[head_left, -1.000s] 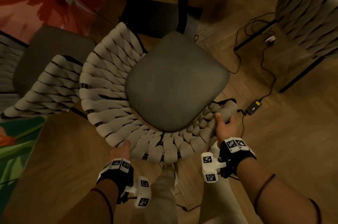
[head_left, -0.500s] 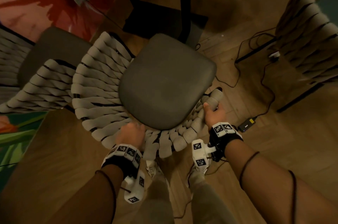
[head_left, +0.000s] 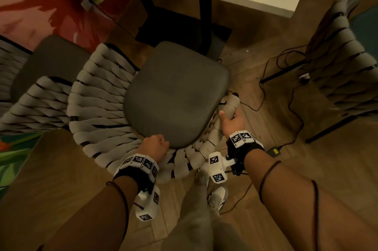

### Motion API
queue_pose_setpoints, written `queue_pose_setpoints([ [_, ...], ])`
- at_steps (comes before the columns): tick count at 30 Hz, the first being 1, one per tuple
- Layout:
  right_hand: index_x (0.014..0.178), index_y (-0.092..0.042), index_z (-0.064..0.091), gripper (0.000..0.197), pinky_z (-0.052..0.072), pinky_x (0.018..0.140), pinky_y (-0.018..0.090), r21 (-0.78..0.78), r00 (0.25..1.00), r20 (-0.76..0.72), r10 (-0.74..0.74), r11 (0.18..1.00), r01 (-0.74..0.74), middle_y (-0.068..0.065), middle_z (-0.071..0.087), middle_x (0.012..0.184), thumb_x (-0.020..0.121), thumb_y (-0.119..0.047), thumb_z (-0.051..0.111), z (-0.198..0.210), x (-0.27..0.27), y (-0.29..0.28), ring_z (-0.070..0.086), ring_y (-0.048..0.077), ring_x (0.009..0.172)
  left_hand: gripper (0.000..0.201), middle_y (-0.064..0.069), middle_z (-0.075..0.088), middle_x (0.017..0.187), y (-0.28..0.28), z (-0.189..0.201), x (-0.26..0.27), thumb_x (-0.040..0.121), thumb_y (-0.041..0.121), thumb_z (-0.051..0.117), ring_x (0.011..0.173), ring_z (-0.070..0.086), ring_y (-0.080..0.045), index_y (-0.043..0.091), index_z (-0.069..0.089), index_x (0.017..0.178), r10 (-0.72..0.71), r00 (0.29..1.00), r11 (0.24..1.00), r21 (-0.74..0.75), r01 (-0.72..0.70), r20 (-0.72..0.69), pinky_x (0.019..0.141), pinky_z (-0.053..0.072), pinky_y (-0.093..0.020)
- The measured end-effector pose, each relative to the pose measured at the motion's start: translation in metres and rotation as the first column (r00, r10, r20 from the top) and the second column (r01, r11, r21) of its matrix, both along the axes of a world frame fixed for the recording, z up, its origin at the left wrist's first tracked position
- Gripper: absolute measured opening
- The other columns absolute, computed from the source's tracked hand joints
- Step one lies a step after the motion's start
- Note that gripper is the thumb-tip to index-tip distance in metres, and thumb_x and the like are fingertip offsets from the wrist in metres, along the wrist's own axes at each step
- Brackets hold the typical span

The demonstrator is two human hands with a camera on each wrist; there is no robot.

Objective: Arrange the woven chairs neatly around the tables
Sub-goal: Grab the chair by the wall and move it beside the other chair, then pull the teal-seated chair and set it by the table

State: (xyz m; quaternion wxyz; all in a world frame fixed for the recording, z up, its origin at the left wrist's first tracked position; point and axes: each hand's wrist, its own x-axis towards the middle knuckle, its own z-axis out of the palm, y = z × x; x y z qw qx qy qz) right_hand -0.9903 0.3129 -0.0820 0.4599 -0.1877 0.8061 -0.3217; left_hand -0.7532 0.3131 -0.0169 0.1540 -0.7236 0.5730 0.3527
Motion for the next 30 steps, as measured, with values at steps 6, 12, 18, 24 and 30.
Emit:
queue_pose_setpoints([
  [6,0.13,-0.02,0.056,0.053,0.056,0.086,0.046,0.008,0.982,0.144,0.123,0.992,-0.126,0.008,0.068,0.113,0.085,-0.047,0.062,0.007,-0.036,-0.001,0.067,0.027,0.099,0.027,-0.017,0.066,0.093,-0.03,-0.003,-0.022,0.095,0.023,0.049,0.094,0.061,-0.031,0.002,0.062,0.086,-0.004,0.999,1.0,0.022,0.005,-0.048,0.078,0.046,-0.032],
  [12,0.107,-0.006,0.065,0.02,0.053,0.067,0.036,0.081,0.967,0.084,0.239,0.966,-0.246,0.01,0.07,0.085,0.099,-0.019,0.053,0.039,-0.136,0.052,0.066,0.022,0.071,0.03,-0.008,0.062,0.073,-0.041,-0.011,-0.069,0.094,0.023,0.054,0.083,0.067,-0.033,0.02,0.051,0.063,0.001,0.986,0.998,0.066,0.01,-0.165,0.079,0.054,-0.036],
  [18,0.081,-0.024,0.064,0.018,0.049,0.065,0.026,0.135,0.983,-0.099,0.153,0.981,-0.139,0.016,0.074,0.095,0.095,-0.014,0.057,0.064,-0.244,0.101,0.068,0.025,0.078,0.026,-0.021,0.07,0.085,-0.051,-0.007,-0.142,0.093,0.022,0.052,0.085,0.066,-0.036,0.002,0.063,0.079,-0.089,0.979,0.996,-0.047,0.082,-0.181,0.076,0.052,-0.036],
  [24,0.123,-0.011,0.062,0.036,0.044,0.094,0.037,0.092,0.793,-0.587,0.165,0.986,-0.137,0.013,0.063,0.121,0.088,-0.021,0.063,0.072,-0.367,0.087,0.055,0.031,0.114,0.026,-0.018,0.065,0.076,-0.061,0.008,-0.259,0.093,0.023,0.05,0.08,0.059,-0.036,0.007,0.063,0.077,-0.175,0.97,0.963,-0.232,0.133,-0.171,0.071,0.046,-0.036],
  [30,0.138,-0.019,0.051,0.061,0.033,0.109,0.049,0.288,0.725,-0.528,0.443,0.896,-0.339,0.014,0.055,0.134,0.085,-0.045,0.065,0.04,-0.504,0.056,0.047,0.036,0.126,0.026,-0.013,0.07,0.082,-0.05,0.019,-0.389,0.095,0.027,0.052,0.082,0.063,-0.032,0.009,0.066,0.082,-0.152,0.982,0.965,-0.23,0.123,-0.113,0.073,0.049,-0.034],
])
